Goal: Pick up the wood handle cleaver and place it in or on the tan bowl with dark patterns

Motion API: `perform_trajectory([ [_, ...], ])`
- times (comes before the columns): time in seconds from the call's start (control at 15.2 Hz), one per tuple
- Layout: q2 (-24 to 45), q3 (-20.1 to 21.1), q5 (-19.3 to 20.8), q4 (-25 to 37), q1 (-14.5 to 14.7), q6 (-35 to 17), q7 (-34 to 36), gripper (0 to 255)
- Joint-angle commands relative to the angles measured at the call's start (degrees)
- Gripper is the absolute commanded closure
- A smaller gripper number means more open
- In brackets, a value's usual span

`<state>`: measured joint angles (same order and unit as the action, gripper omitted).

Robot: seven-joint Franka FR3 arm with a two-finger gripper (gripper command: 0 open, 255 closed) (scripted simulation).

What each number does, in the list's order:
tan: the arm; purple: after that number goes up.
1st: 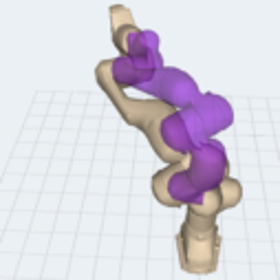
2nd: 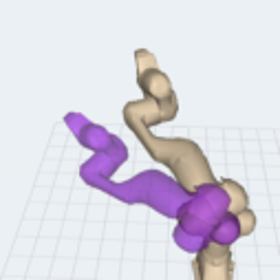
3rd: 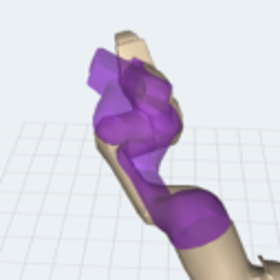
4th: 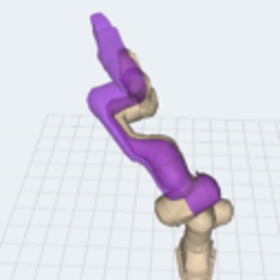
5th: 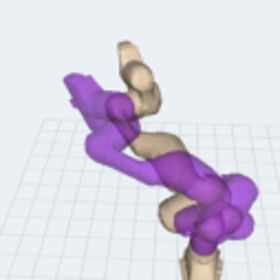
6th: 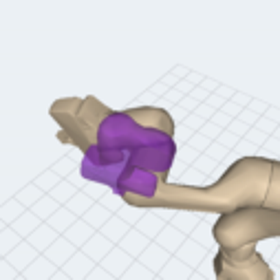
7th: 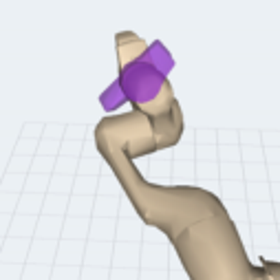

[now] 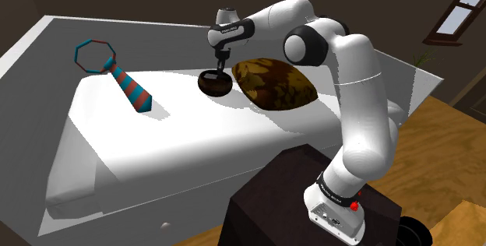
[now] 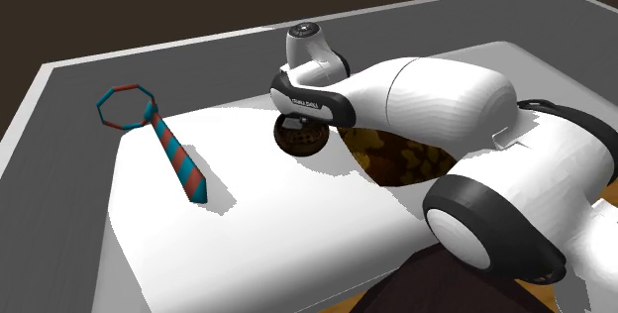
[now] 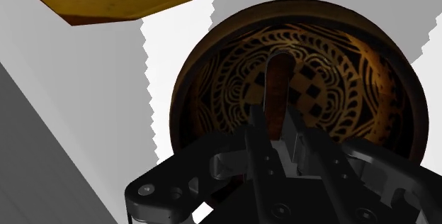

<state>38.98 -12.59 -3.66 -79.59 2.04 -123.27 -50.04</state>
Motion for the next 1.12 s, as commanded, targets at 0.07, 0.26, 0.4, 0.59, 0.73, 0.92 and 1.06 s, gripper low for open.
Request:
perform_trajectory([
  [0.07, 0.0, 0.0, 0.0, 0.0, 0.0, 0.0, 0.0, 0],
  [0.26, 0.0, 0.0, 0.0, 0.0, 0.0, 0.0, 0.0, 0],
  [0.4, 0.0, 0.0, 0.0, 0.0, 0.0, 0.0, 0.0, 0],
  [0.59, -2.9, -0.3, 0.5, 1.1, 0.5, 4.0, 0.3, 0],
  [0.73, -3.6, -0.4, 0.6, 1.5, 0.6, 5.1, 0.3, 0],
  [0.92, -3.6, -0.4, 0.6, 1.5, 0.6, 5.1, 0.3, 0],
  [1.06, -3.6, -0.4, 0.6, 1.5, 0.6, 5.1, 0.3, 0],
])
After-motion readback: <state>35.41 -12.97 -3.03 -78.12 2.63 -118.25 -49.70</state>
